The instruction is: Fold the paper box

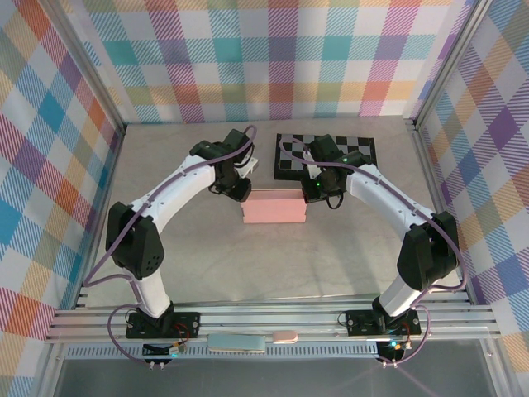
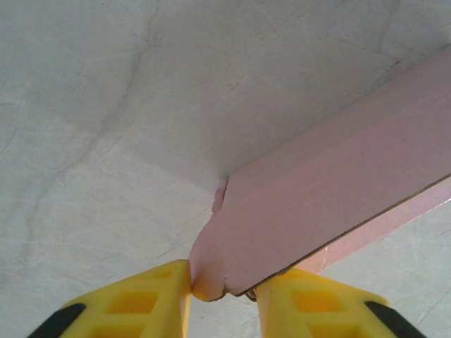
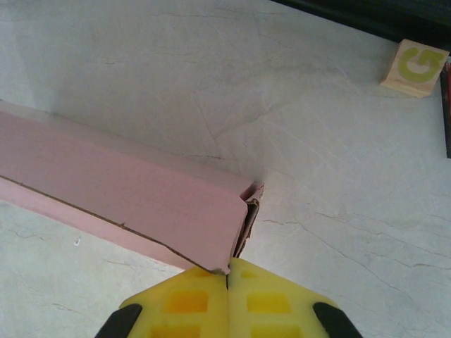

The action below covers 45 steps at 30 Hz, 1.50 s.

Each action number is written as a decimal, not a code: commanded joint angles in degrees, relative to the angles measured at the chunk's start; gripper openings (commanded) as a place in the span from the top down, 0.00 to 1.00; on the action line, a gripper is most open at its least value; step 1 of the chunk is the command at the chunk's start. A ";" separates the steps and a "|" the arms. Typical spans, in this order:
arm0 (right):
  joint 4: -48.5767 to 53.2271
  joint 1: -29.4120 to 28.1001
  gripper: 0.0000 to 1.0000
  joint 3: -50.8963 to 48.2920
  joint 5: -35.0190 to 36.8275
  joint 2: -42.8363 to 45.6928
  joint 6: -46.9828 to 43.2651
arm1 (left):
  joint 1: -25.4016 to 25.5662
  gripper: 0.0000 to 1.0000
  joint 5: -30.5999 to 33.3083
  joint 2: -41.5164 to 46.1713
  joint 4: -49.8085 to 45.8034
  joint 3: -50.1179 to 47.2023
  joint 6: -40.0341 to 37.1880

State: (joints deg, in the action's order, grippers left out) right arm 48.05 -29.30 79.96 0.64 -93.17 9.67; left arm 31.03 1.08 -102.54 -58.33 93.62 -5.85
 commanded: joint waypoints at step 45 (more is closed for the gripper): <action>3.54 -1.32 1.00 2.51 2.31 -0.83 -2.34 | -0.26 0.95 -9.38 -8.84 -18.97 19.66 14.77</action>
State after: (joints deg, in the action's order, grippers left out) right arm 49.78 -29.41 80.38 3.03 -93.17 8.75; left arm 30.98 -4.91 -110.19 -73.80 110.61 6.74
